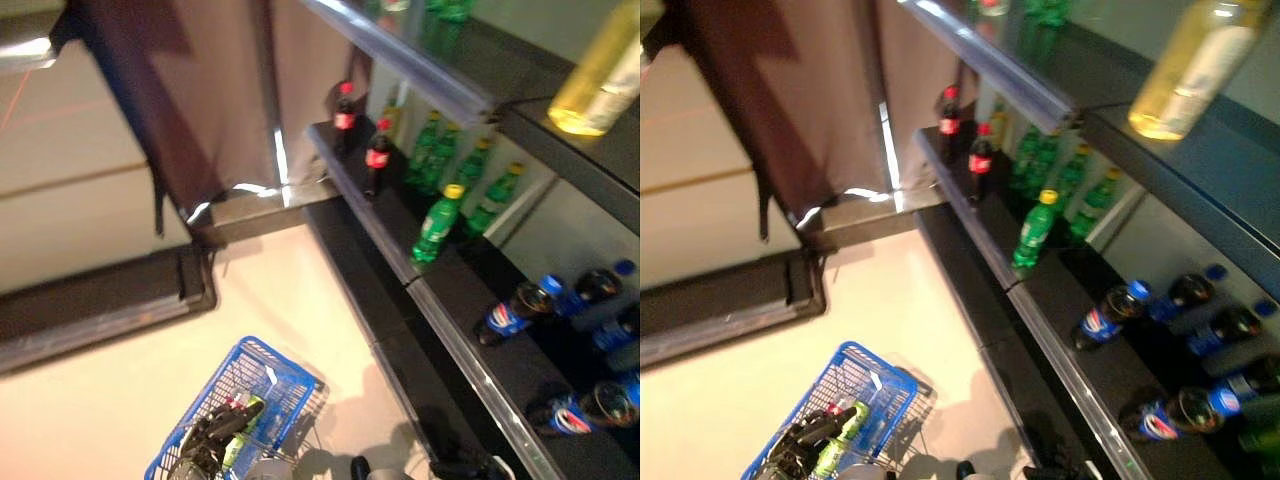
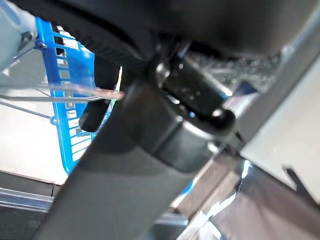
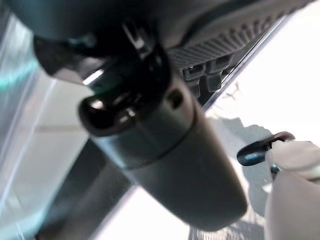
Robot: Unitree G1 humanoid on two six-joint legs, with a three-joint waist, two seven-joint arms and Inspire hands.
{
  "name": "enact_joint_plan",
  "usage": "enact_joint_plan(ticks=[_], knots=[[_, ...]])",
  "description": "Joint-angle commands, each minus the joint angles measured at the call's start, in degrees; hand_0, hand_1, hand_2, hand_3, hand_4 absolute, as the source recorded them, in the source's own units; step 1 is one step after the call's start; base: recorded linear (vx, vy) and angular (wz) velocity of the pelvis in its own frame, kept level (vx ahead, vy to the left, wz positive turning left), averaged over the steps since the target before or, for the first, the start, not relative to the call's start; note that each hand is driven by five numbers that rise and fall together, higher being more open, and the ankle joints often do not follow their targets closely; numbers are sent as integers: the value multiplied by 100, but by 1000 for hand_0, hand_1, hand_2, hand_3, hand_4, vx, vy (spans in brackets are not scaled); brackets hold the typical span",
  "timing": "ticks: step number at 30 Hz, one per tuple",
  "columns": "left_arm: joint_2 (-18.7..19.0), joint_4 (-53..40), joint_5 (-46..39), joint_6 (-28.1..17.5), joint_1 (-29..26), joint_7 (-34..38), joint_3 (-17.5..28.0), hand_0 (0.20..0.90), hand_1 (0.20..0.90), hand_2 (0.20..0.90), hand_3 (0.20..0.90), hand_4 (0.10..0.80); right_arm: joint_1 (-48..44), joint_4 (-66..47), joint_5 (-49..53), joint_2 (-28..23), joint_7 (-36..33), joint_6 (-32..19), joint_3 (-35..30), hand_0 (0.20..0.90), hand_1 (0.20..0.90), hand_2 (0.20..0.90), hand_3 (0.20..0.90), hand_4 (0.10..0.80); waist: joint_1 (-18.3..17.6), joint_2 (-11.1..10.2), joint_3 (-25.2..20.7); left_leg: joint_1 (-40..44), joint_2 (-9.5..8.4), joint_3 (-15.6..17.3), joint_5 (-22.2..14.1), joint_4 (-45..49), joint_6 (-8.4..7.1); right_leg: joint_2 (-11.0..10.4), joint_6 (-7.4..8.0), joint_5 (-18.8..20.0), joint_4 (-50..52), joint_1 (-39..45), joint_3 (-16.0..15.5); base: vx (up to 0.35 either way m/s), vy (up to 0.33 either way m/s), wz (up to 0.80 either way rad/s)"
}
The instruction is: Pick up the drink and place into the basket.
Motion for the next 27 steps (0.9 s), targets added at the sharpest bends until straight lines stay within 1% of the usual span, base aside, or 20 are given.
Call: enact_joint_plan(ticks=[1,2,3,4,5,6,7,8,9,10,11,13,15,16,19,20,22,23,25,27], knots=[[505,-303,279,-463,-321,-390,-130,300,300,300,200,100,45,-36,228,-79,-103,-154,-129,900,900,900,900,800,-305,-441,61,-101,-356,376,-492,235,125,-466,559,399,-56,-171,-516,8,222,-149],[532,-307,212,-455,-353,-342,-139,300,300,300,200,100,45,-30,200,-85,-57,-178,-157,900,900,900,900,800,-340,-458,73,-60,-383,395,-550,200,146,-521,634,510,-70,-278,-494,-4,84,-110],[532,-307,212,-455,-353,-342,-139,300,300,300,200,100,45,-30,200,-85,-57,-178,-157,900,900,900,900,800,-340,-458,73,-60,-383,395,-550,200,146,-521,634,510,-70,-278,-494,-11,96,-141],[621,-374,38,-405,-445,-221,-141,300,300,300,200,100,42,-58,-2,-98,97,-216,-247,900,900,900,900,800,-381,-509,119,84,-452,441,-718,103,169,-757,870,931,-234,-611,-678,-12,96,-101],[641,-403,34,-398,-457,-214,-139,300,300,300,200,100,40,-67,11,-95,110,-194,-261,900,900,900,900,800,-370,-520,126,113,-466,452,-744,85,156,-829,917,1036,-309,-677,-793,-48,123,-214],[698,-532,-82,-359,-446,-85,-121,300,300,300,200,100,7,-111,-24,-57,119,-93,-265,900,900,900,900,800,-296,-506,158,168,-434,544,-772,76,112,-982,958,1144,-316,-791,-1151,-41,45,-125],[698,-532,-82,-359,-446,-85,-121,300,300,300,200,100,7,-111,-24,-57,119,-93,-265,900,900,900,900,800,-296,-506,158,168,-434,544,-772,76,112,-982,958,1144,-316,-791,-1151,-209,50,-202],[779,-616,-95,-344,-405,-58,-27,300,300,300,200,100,4,-117,-56,-25,91,-18,-277,900,900,900,900,800,-179,-443,165,152,-334,819,-759,74,140,-1086,908,1004,-103,-668,-1437,-190,22,-122],[785,-613,-80,-339,-407,-73,-20,300,300,300,200,100,2,-114,-44,-22,89,-11,-276,900,900,900,900,800,-176,-455,153,131,-343,836,-733,63,143,-1099,905,1009,-96,-681,-1434,-293,20,-170],[804,-575,-47,-358,-418,-74,-20,300,300,300,200,100,5,-71,53,-6,69,-39,-294,900,900,900,900,800,-177,-419,97,55,-307,964,-643,11,203,-1070,851,881,118,-625,-1439,-315,-7,-124],[802,-494,17,-401,-437,-65,-45,300,300,300,200,100,-4,-15,85,20,34,-41,-351,900,900,900,900,800,-160,-349,-9,-21,-240,1179,-513,-116,314,-1018,771,749,585,-549,-1493,-352,-14,-111],[769,-428,12,-444,-457,-23,-83,300,300,300,200,100,-47,48,72,26,8,-34,-339,900,900,900,900,800,-139,-274,-112,-53,-199,1277,-412,-243,392,-1012,689,720,967,-571,-1575,-244,-37,-81],[759,-425,-1,-441,-464,-1,-98,300,300,300,200,100,-65,55,70,32,-4,-23,-325,900,900,900,900,800,-128,-260,-137,-59,-201,1281,-398,-269,414,-1014,665,730,1025,-568,-1598,-119,-79,-82],[729,-414,-42,-439,-487,104,-151,300,300,300,200,100,-146,111,26,60,-20,12,-261,900,900,900,900,800,-55,-247,-241,-65,-219,1296,-370,-362,448,-1011,608,707,977,-454,-1710,-129,-202,-106],[731,-396,31,-405,-508,154,-164,300,300,300,200,100,-229,155,-12,137,-3,35,-184,900,900,900,900,800,81,-319,-351,-72,-221,1381,-378,-372,397,-1103,628,668,439,-129,-1970,-102,-271,-127],[760,-403,52,-371,-477,145,-157,300,300,300,200,100,-283,125,39,178,-21,135,-150,900,900,900,900,800,112,-364,-411,-44,-167,1477,-387,-367,341,-1126,669,628,172,-8,-2063,-72,-273,-95],[778,-402,11,-376,-430,80,-149,300,300,300,200,100,-331,114,-26,174,-1,254,-131,900,900,900,900,800,77,-345,-441,20,-42,1598,-348,-404,261,-1026,681,422,35,72,-2070,-41,-170,-41],[761,-433,-13,-371,-388,44,-161,300,300,300,200,100,-317,142,-108,151,14,295,-143,900,900,900,900,800,47,-337,-446,33,42,1679,-304,-403,178,-933,677,299,-83,155,-1985,-3,-57,-23],[692,-552,-1,-350,-359,49,-183,300,300,300,200,100,-269,101,-143,138,-16,338,-156,900,900,900,900,800,89,-363,-413,-44,96,1664,-261,-321,85,-928,675,280,-234,255,-1952,-55,-63,-21],[667,-590,12,-365,-381,47,-226,300,300,300,200,100,-261,64,-88,132,-34,349,-143,900,900,900,900,800,111,-374,-386,-101,130,1662,-243,-282,54,-958,672,271,-255,271,-2011,-84,-49,-9]])
